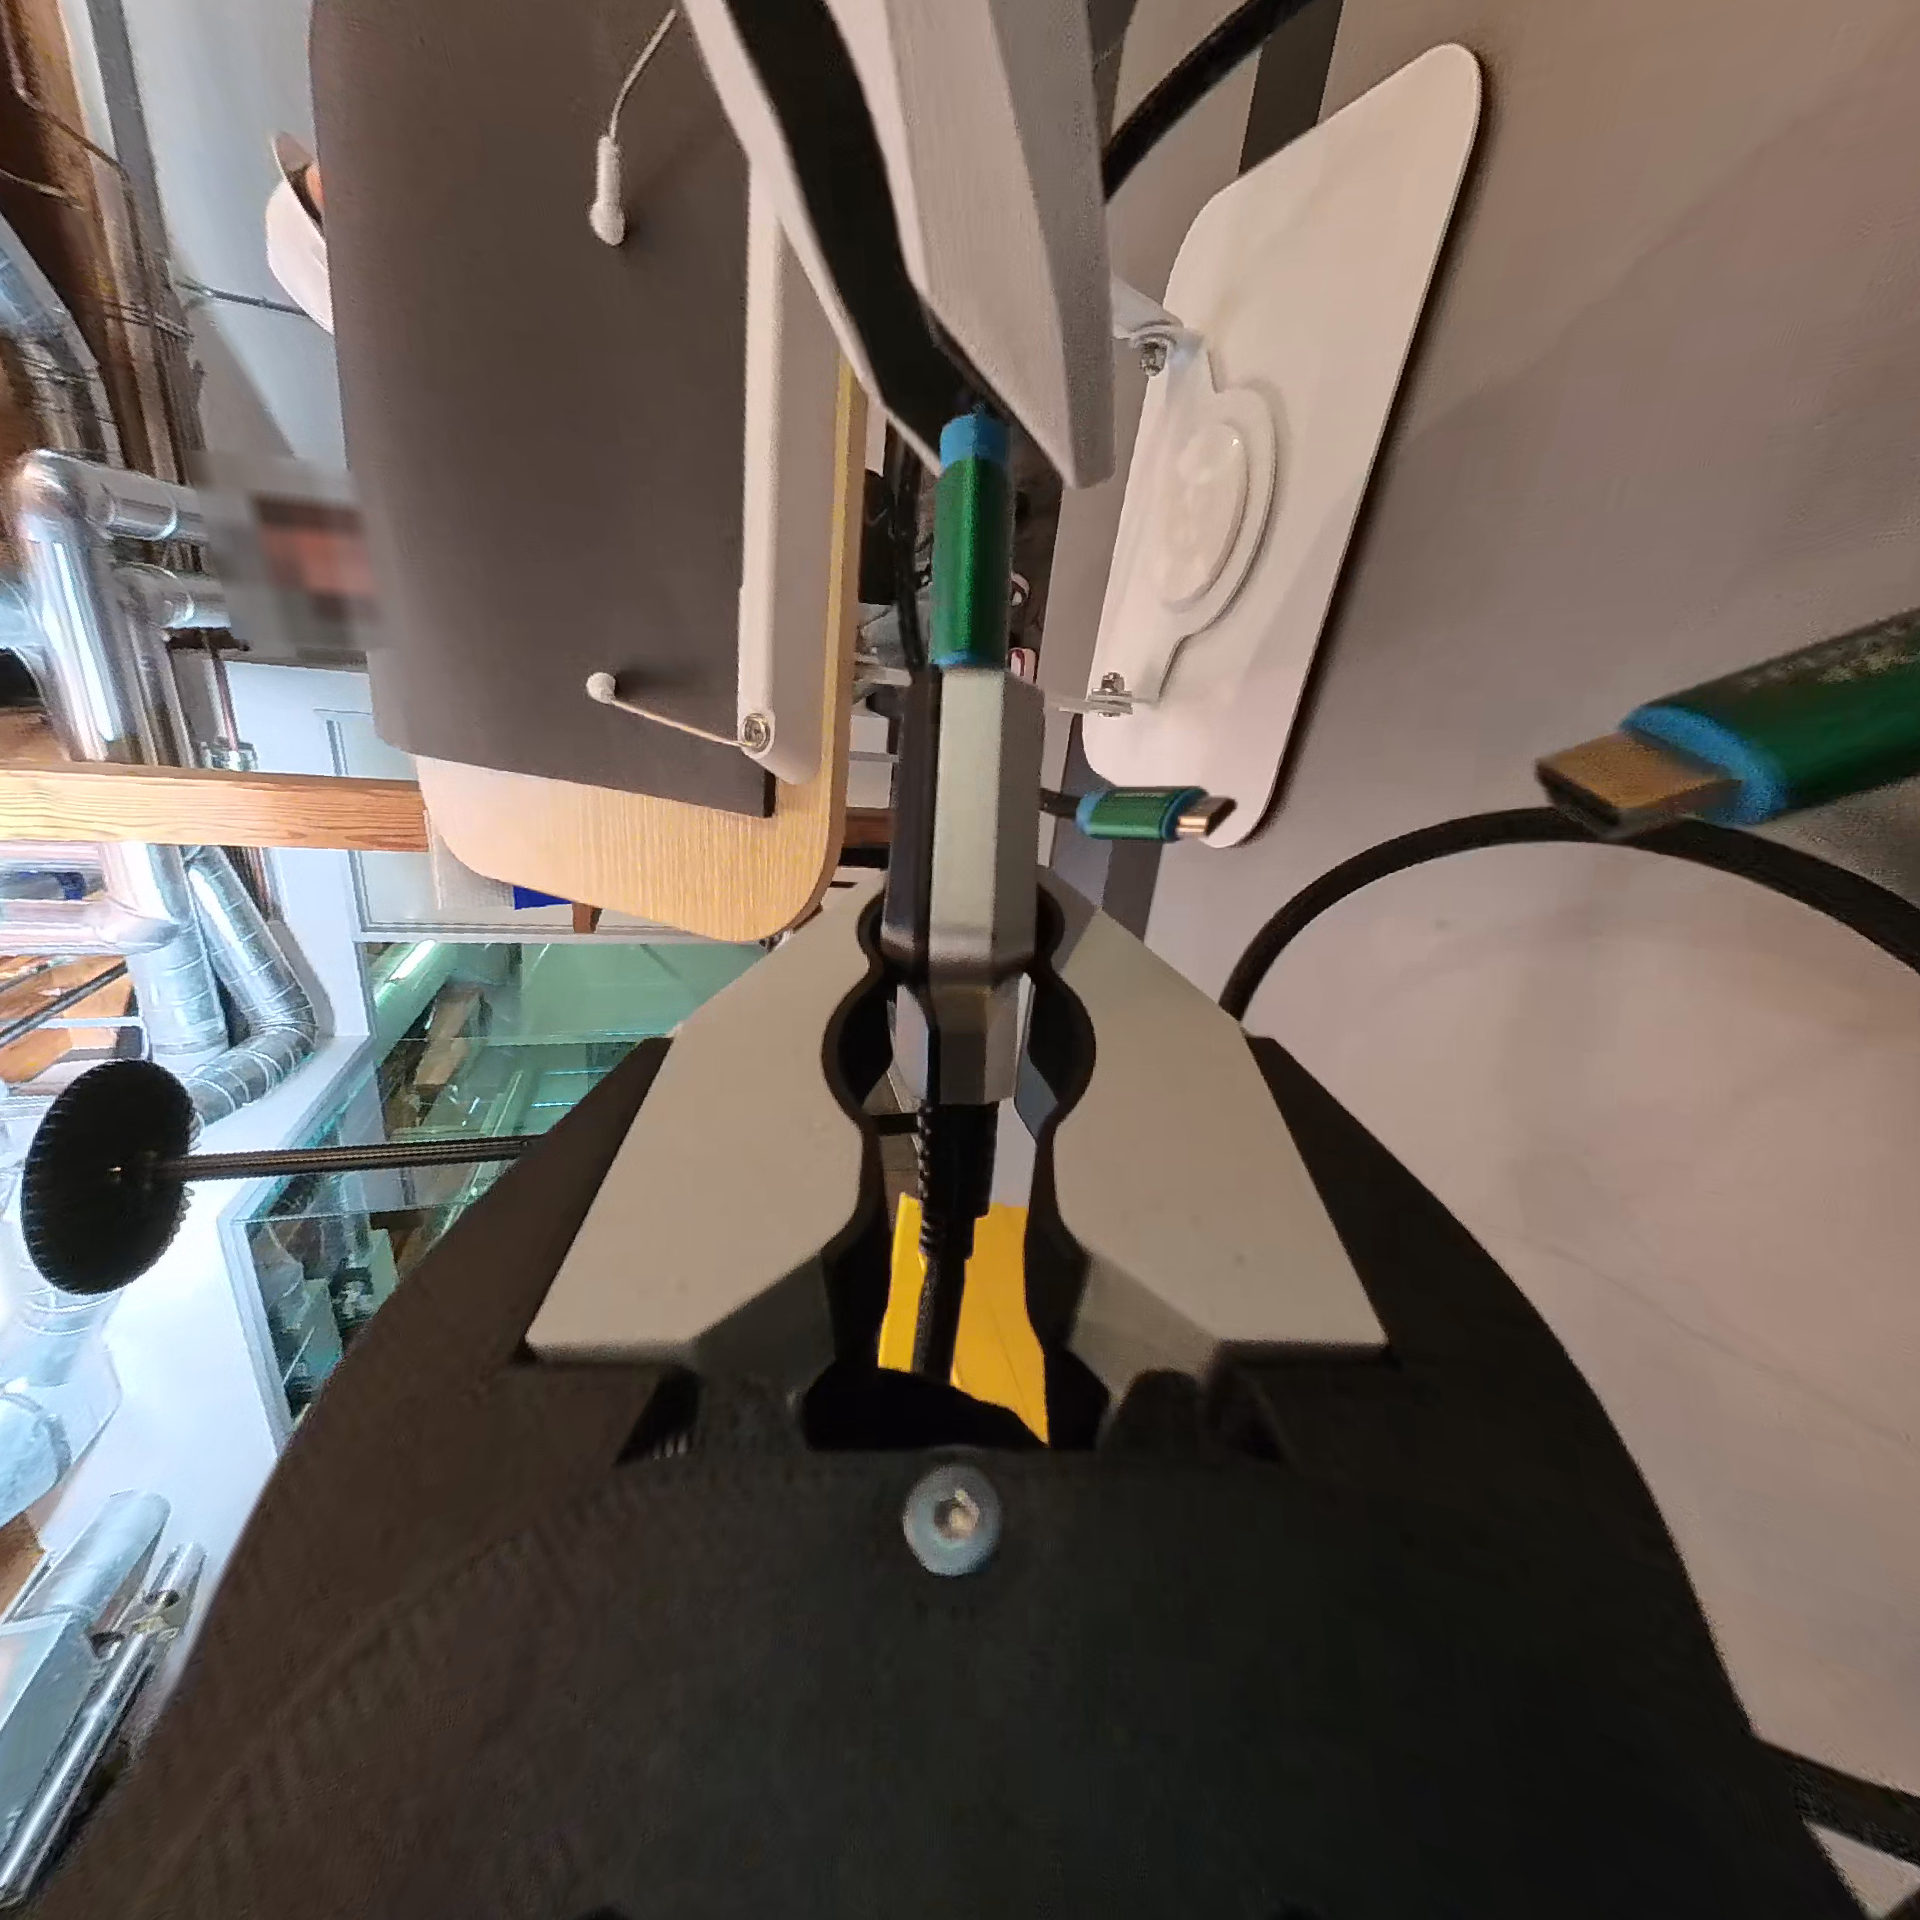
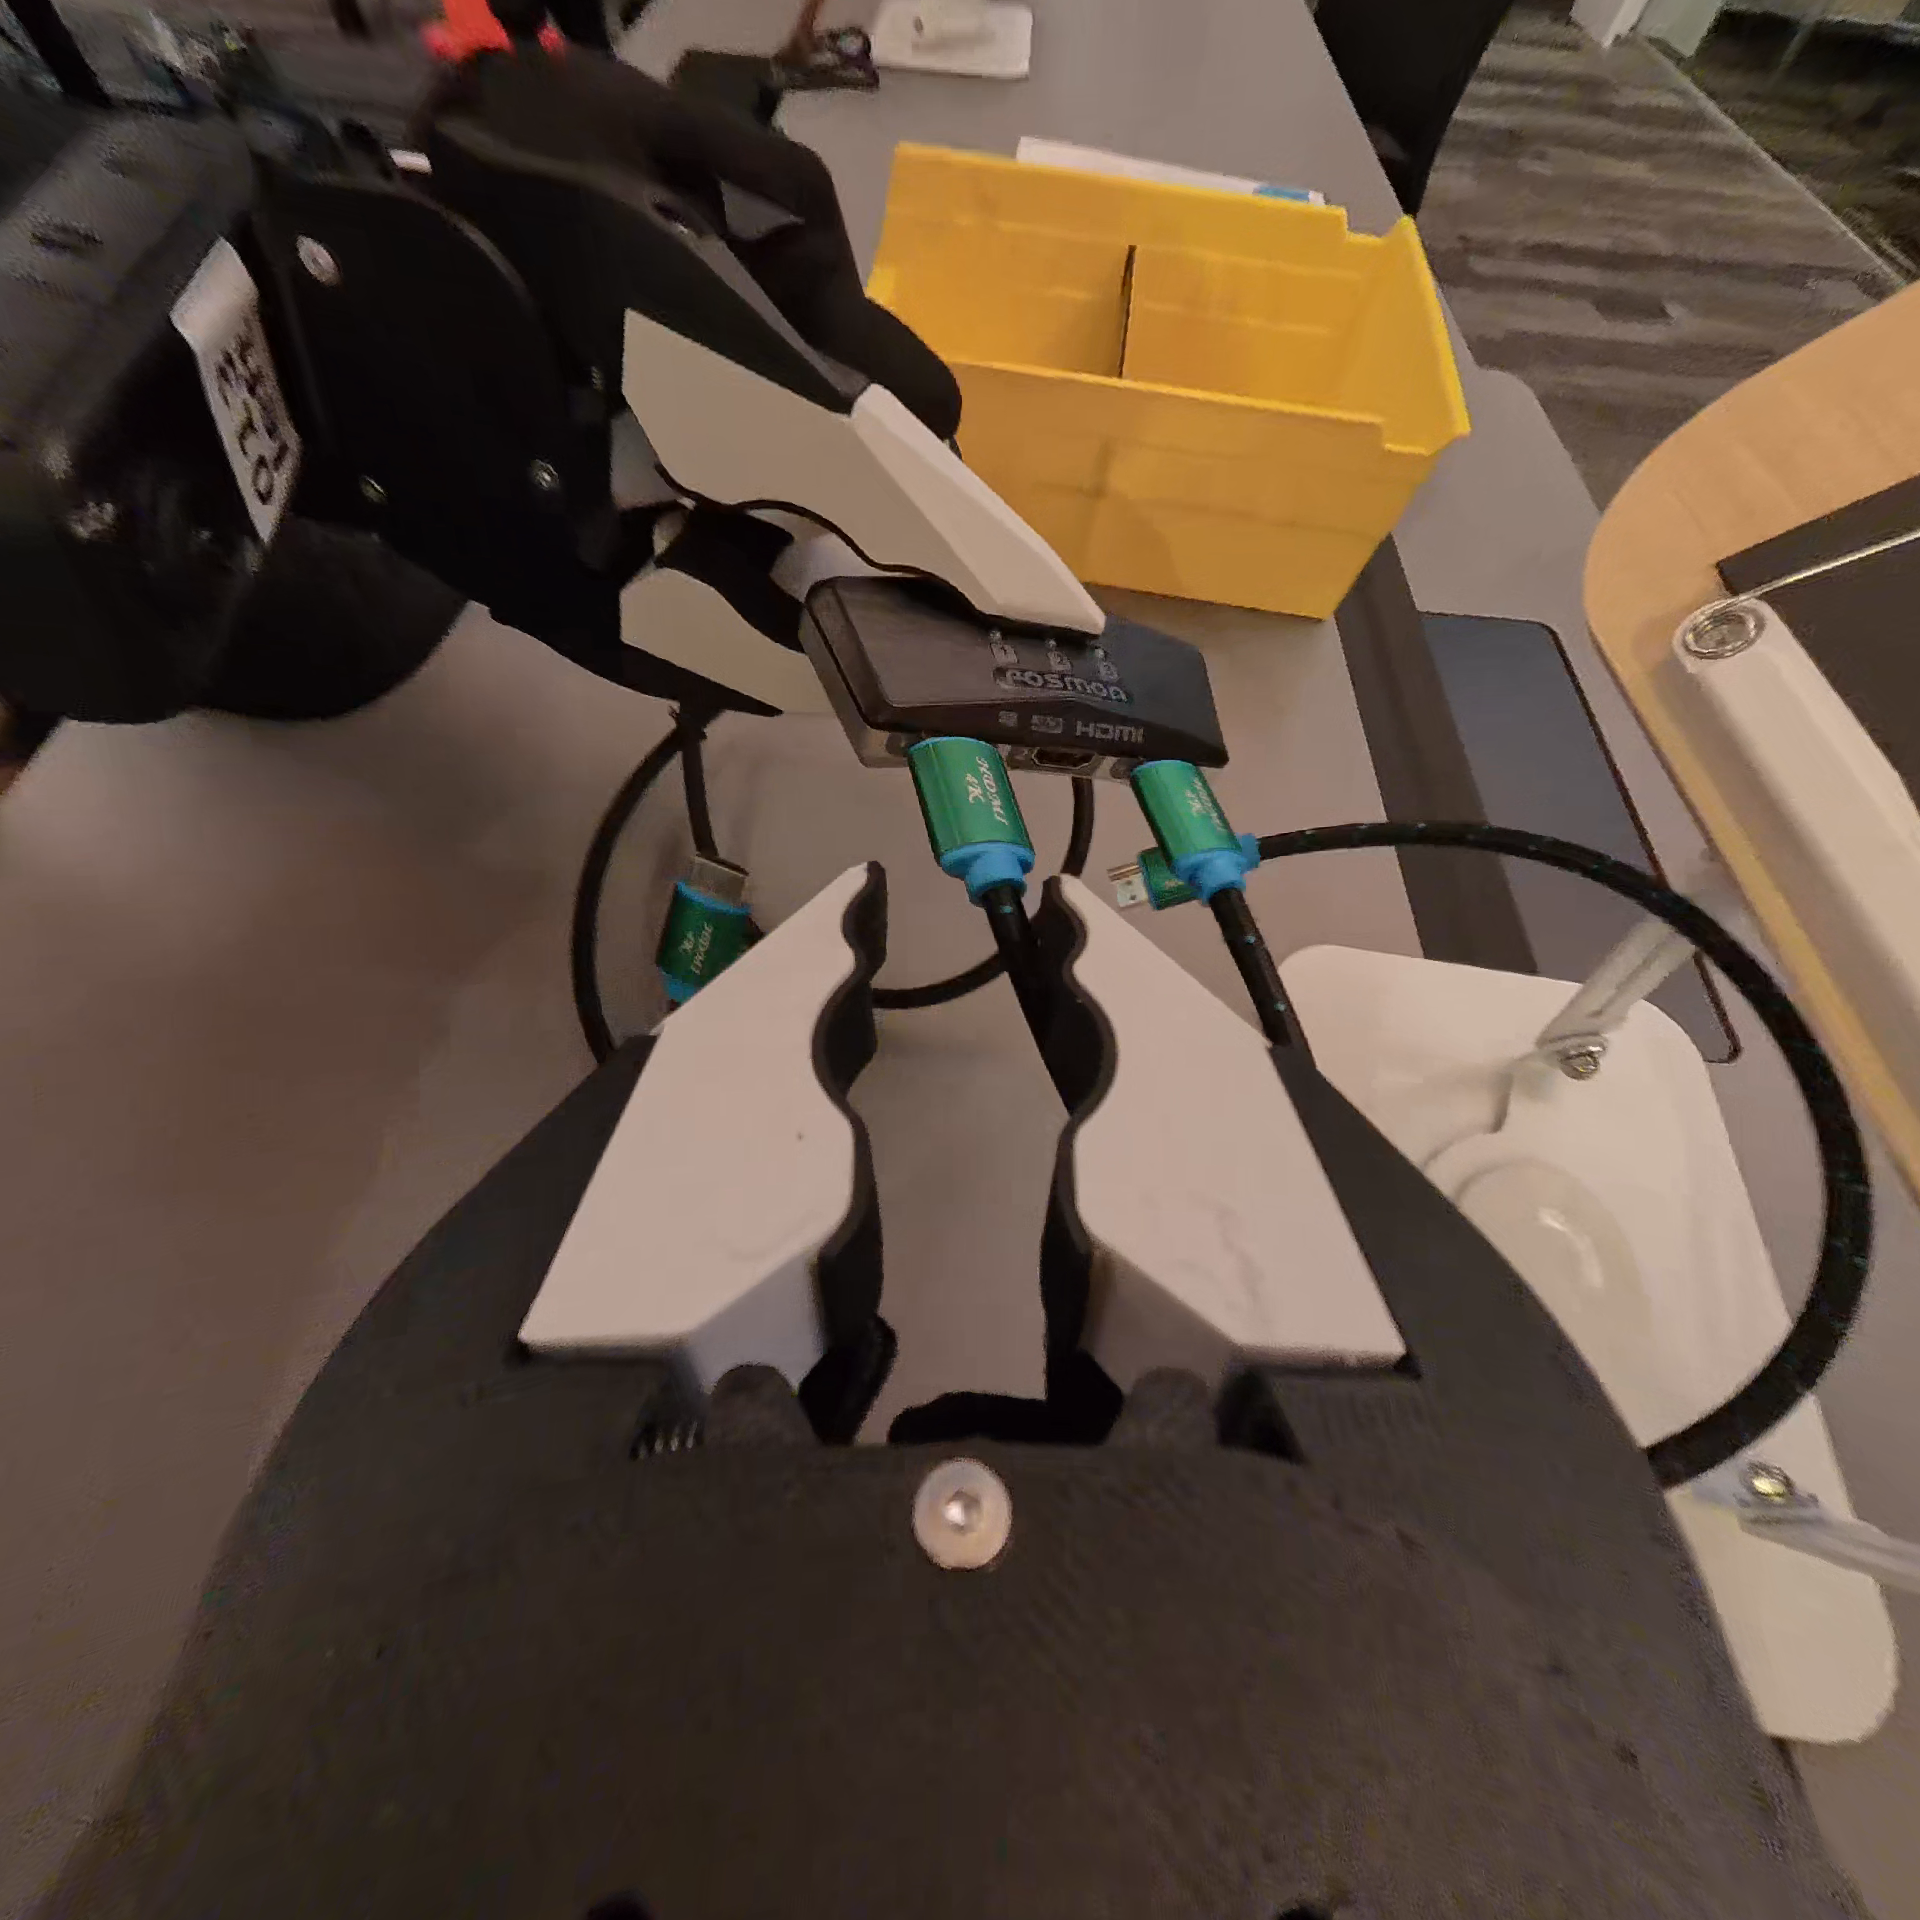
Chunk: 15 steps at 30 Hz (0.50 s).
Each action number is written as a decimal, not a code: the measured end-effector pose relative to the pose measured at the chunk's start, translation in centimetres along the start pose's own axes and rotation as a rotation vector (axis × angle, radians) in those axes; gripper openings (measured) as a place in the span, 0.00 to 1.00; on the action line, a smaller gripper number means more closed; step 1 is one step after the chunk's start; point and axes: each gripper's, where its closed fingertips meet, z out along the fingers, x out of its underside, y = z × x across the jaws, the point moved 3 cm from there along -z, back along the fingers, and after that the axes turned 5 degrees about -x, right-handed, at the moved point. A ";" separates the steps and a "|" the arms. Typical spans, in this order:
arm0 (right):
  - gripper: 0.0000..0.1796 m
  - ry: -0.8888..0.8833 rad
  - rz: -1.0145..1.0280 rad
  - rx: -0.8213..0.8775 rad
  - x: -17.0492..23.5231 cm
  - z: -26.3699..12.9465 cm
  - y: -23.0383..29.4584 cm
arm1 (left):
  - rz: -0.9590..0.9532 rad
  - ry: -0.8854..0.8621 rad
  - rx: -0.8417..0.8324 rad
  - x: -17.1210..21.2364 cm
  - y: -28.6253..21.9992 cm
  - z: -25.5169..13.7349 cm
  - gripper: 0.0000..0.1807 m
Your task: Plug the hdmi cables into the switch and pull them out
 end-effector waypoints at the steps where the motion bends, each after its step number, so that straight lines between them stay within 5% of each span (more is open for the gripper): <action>1: 0.12 0.010 -0.015 0.018 0.1 0.0 -0.2 | -0.002 -0.002 0.003 0.0 -0.1 0.0 0.11; 11: 0.08 -0.008 -0.012 -0.019 0.2 -0.3 0.1 | -0.045 -0.027 0.033 -0.3 -0.5 -0.3 0.11; 15: 0.26 -0.050 0.038 -0.025 0.0 -1.7 -0.1 | -0.060 -0.020 0.019 0.2 -0.3 -0.2 0.11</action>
